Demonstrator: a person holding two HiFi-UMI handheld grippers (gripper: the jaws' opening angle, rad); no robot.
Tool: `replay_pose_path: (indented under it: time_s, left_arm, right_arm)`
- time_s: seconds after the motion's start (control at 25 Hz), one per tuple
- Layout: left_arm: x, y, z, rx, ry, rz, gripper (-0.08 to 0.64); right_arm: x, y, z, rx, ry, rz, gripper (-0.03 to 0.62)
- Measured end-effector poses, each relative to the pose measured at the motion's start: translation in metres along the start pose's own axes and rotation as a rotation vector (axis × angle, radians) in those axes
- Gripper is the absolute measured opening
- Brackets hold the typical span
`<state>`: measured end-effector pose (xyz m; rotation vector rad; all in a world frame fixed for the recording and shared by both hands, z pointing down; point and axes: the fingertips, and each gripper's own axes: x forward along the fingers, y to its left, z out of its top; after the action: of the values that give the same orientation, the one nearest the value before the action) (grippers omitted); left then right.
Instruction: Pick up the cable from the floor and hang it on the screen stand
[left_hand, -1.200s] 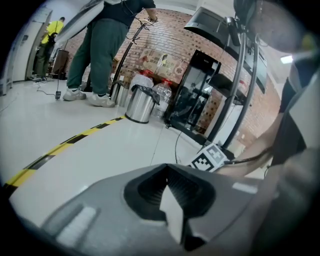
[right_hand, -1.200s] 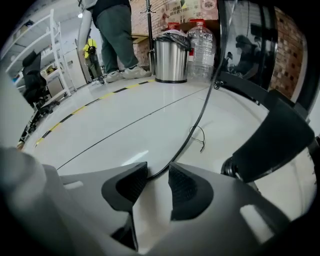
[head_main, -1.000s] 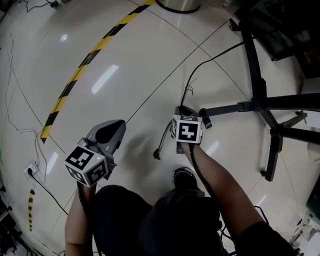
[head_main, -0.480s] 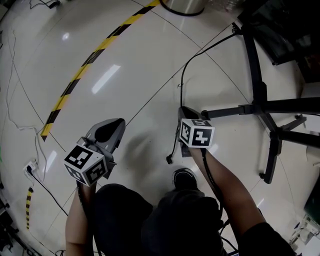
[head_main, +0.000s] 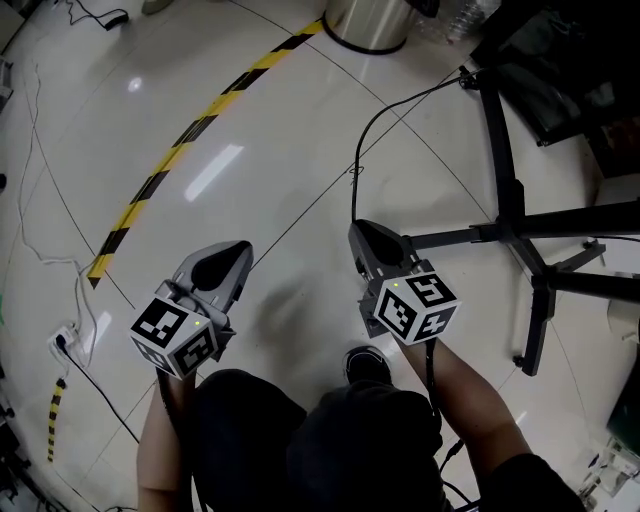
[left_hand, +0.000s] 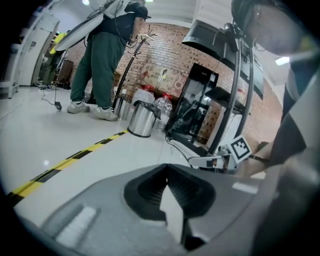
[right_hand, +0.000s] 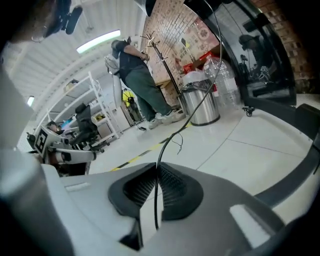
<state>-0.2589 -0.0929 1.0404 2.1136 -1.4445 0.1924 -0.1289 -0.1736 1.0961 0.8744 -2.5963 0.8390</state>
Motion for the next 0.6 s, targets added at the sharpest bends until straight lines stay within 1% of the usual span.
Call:
replay_pose_path:
  time_s: [0.16,0.32,0.48,0.6]
  left_arm:
    - [-0.006,0.0,0.009,0.003,-0.042,0.0,0.005]
    - [-0.015,-0.003,0.028,-0.018,-0.075,0.018,0.005]
    - [-0.032,-0.013,0.063,-0.008,-0.108,0.035,0.005]
    - [-0.051,-0.026,0.097,-0.011,-0.119,0.046,0.005]
  right_arm:
    - [-0.014,0.022,0.034,0.03,-0.075,0.078,0.025]
    - [-0.03,0.04,0.07,0.037,-0.139,0.128,0.025]
    - [-0.048,0.059,0.111,0.013,-0.175,0.148,0.025]
    - [-0.064,0.076,0.145,0.021,-0.181,0.151,0.025]
